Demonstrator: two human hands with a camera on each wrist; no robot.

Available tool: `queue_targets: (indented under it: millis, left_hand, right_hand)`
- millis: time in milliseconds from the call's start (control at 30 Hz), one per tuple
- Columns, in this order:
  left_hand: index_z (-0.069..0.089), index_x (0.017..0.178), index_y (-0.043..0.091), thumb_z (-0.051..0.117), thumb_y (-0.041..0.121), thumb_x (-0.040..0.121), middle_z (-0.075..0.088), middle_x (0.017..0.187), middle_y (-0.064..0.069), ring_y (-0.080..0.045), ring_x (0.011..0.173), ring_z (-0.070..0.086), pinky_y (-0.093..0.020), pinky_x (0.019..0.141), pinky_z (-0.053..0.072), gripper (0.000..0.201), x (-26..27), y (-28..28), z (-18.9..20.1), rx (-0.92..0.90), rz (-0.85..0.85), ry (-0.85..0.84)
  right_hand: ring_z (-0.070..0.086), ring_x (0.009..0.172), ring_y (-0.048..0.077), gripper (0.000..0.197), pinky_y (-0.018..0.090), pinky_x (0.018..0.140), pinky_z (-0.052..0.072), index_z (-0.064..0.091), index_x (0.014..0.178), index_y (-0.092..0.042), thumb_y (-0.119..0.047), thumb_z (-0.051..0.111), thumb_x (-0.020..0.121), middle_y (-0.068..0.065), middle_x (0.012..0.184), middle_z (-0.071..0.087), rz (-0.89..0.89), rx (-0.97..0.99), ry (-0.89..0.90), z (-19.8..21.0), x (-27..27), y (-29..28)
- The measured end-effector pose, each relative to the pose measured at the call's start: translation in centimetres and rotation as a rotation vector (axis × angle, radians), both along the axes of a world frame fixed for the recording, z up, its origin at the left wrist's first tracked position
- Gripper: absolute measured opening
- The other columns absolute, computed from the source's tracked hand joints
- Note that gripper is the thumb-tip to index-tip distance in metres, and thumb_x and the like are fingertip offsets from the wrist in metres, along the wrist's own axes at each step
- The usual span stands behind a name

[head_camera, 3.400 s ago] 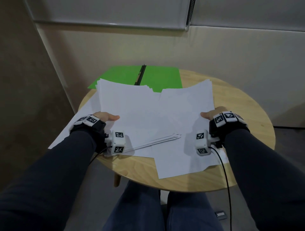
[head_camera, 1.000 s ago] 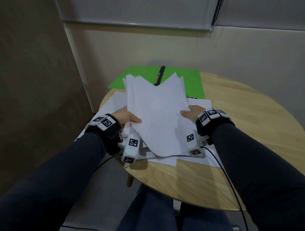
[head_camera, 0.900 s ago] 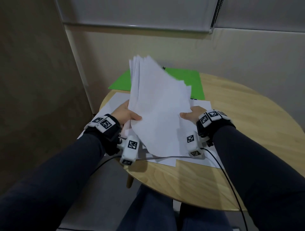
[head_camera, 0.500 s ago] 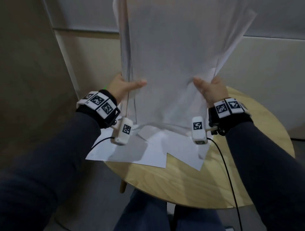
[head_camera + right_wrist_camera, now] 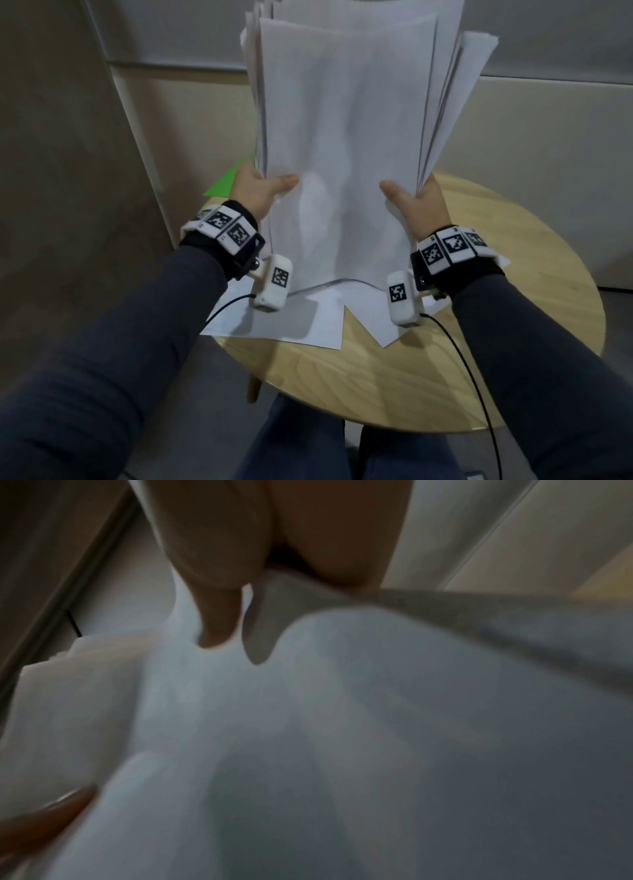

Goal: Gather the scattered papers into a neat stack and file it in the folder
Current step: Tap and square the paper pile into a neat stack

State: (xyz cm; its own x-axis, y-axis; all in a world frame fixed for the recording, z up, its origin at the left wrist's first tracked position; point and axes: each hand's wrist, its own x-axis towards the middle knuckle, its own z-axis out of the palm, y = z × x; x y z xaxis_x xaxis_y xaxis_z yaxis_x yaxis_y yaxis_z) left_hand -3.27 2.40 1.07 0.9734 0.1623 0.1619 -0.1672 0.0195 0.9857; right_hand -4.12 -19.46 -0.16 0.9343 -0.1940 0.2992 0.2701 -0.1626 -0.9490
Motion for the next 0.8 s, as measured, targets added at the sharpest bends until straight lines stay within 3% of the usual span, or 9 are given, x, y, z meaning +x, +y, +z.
queue_targets:
  millis: [100, 200, 300, 367, 433, 500, 600, 700, 800]
  left_hand:
    - [0.071, 0.067, 0.010, 0.067, -0.007, 0.077, 0.071, 0.057, 0.011, -0.003, 0.057, 0.067, -0.021, 0.072, 0.056, 0.021, 0.8, 3.3, 0.2, -0.011, 0.011, 0.044]
    - [0.067, 0.088, 0.009, 0.066, -0.005, 0.078, 0.075, 0.078, 0.005, -0.013, 0.076, 0.070, -0.029, 0.085, 0.055, 0.018, 0.6, 6.7, -0.6, -0.049, 0.043, 0.086]
    - [0.073, 0.093, 0.006, 0.066, 0.001, 0.080, 0.073, 0.097, -0.009, -0.026, 0.095, 0.068, -0.038, 0.092, 0.052, 0.015, 0.0, 10.2, -2.9, -0.099, 0.048, 0.243]
    - [0.073, 0.088, 0.006, 0.067, 0.007, 0.079, 0.074, 0.087, -0.007, -0.028, 0.092, 0.069, -0.039, 0.089, 0.053, 0.010, -0.5, 11.9, -4.5, -0.099, 0.053, 0.350]
    - [0.069, 0.094, 0.005, 0.067, 0.009, 0.080, 0.071, 0.094, -0.011, -0.027, 0.088, 0.070, -0.039, 0.091, 0.053, 0.015, -0.9, 13.0, -5.7, -0.075, 0.071, 0.420]
    - [0.067, 0.093, 0.005, 0.064, 0.009, 0.083, 0.073, 0.083, -0.007, -0.021, 0.074, 0.071, -0.029, 0.078, 0.055, 0.011, -1.2, 13.4, -6.8, -0.050, 0.064, 0.484]
    - [0.066, 0.089, 0.009, 0.067, 0.011, 0.082, 0.069, 0.089, -0.006, -0.022, 0.086, 0.068, -0.032, 0.090, 0.046, 0.007, -0.8, 13.4, -7.5, 0.046, 0.088, 0.542]
    - [0.066, 0.105, 0.005, 0.067, 0.004, 0.080, 0.073, 0.091, -0.010, -0.021, 0.076, 0.073, -0.035, 0.081, 0.051, 0.024, 0.3, 13.5, -7.1, 0.084, 0.109, 0.505]
    - [0.060, 0.123, 0.005, 0.072, 0.004, 0.075, 0.067, 0.115, -0.014, -0.029, 0.105, 0.065, -0.043, 0.100, 0.046, 0.049, 0.8, 13.9, -6.4, 0.130, 0.157, 0.463]
  right_hand:
    - [0.057, 0.105, 0.022, 0.049, 0.034, 0.091, 0.045, 0.047, 0.128, -0.018, -0.052, 0.034, 0.096, 0.006, 0.120, 0.059, 0.020, -0.236, 0.264, 0.5, 1.0, -1.8]
    - [0.048, 0.125, 0.031, 0.060, 0.037, 0.101, 0.035, 0.045, 0.136, -0.008, -0.051, 0.033, 0.097, 0.017, 0.141, 0.047, -0.009, -0.890, 0.620, -2.3, 1.3, -4.9]
    - [0.038, 0.136, 0.028, 0.105, 0.042, 0.112, 0.029, 0.038, 0.143, -0.018, -0.087, 0.042, 0.064, 0.007, 0.150, 0.038, 0.120, -1.475, 0.803, -5.8, 1.2, -5.8]
    - [0.033, 0.139, 0.025, 0.116, 0.041, 0.115, 0.025, 0.026, 0.148, -0.020, -0.084, 0.058, 0.056, 0.002, 0.153, 0.034, 0.340, -1.472, 0.842, -5.7, 1.5, -4.8]
    - [0.032, 0.140, 0.021, 0.098, 0.034, 0.113, 0.025, 0.018, 0.151, -0.019, -0.053, 0.070, 0.075, 0.000, 0.154, 0.031, 0.493, -1.389, 0.808, -5.1, 2.0, -3.1]
    - [0.031, 0.140, 0.020, 0.086, 0.029, 0.109, 0.027, 0.018, 0.151, -0.022, -0.031, 0.070, 0.082, -0.001, 0.156, 0.026, 0.590, -1.386, 0.733, -4.9, 2.5, -1.2]
    - [0.021, 0.144, 0.020, 0.082, 0.033, 0.113, 0.022, 0.022, 0.150, -0.029, -0.017, 0.068, 0.083, -0.001, 0.160, 0.011, 0.655, -1.394, 0.637, -5.5, 2.8, 1.8]
    - [0.020, 0.145, 0.030, 0.090, 0.046, 0.116, 0.022, 0.018, 0.150, -0.030, -0.034, 0.072, 0.078, 0.005, 0.161, 0.004, 0.475, -1.332, 0.629, -5.8, 3.4, 2.6]
    - [0.045, 0.128, 0.033, 0.079, 0.046, 0.101, 0.041, 0.036, 0.140, -0.015, -0.060, 0.058, 0.078, 0.014, 0.148, 0.038, 0.121, -1.350, 0.686, -5.3, 2.5, 0.9]
